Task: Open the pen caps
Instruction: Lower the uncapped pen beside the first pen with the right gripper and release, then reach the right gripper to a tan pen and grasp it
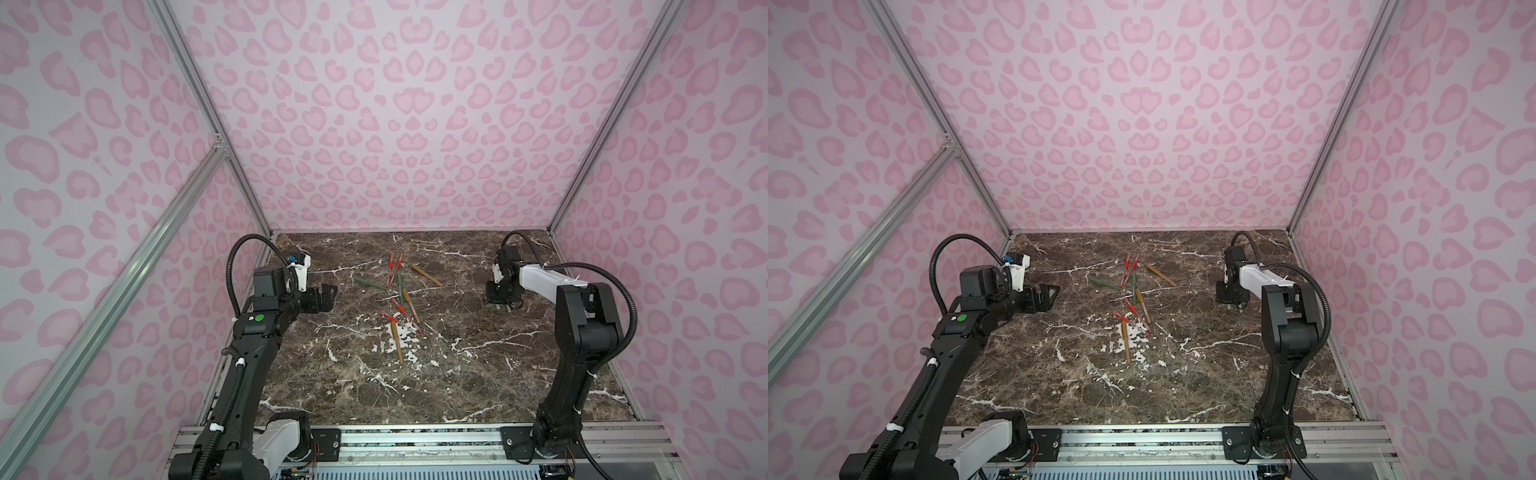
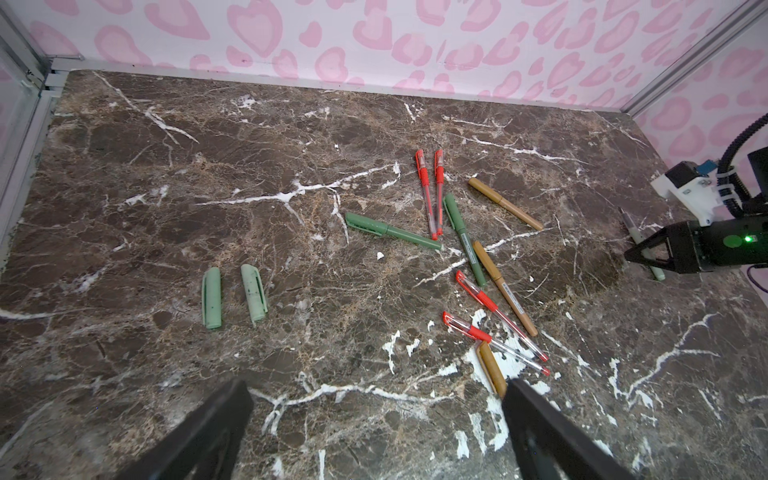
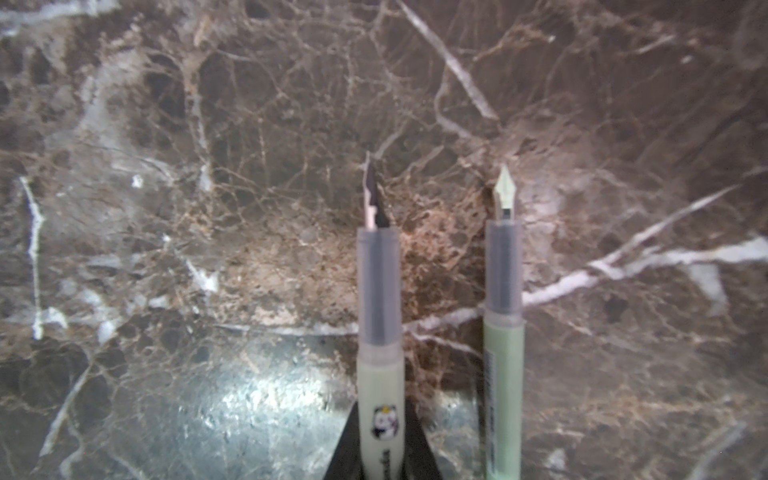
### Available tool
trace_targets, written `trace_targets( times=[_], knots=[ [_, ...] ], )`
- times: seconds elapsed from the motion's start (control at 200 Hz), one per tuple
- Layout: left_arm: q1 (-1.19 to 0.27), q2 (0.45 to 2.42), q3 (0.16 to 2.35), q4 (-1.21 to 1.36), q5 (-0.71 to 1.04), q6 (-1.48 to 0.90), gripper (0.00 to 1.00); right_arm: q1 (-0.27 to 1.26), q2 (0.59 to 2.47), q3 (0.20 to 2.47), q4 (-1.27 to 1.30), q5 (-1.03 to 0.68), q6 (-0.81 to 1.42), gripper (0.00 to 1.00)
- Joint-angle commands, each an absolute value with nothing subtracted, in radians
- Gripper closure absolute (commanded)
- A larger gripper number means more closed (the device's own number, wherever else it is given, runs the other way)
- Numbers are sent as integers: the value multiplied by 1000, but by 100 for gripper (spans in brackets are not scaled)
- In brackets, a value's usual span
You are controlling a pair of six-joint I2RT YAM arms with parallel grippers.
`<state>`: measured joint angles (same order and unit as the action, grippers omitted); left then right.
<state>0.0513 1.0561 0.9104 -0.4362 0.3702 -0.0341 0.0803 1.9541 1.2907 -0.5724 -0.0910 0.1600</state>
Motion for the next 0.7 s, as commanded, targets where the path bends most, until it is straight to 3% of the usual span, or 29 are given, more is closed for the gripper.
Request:
trace_targets(
  times=[0.0, 0.46, 0.695],
  knots=[
    [53, 1047, 906, -398, 390, -35, 2, 79, 1967, 1278, -601, -79, 147, 79],
    [61, 1042, 902, -389, 399, -43, 2, 85, 1843, 1285, -652, -108, 167, 66],
    [64, 1039, 905, -387, 407, -45, 2, 194, 1746, 1265, -643, -146, 230, 63]
  ],
)
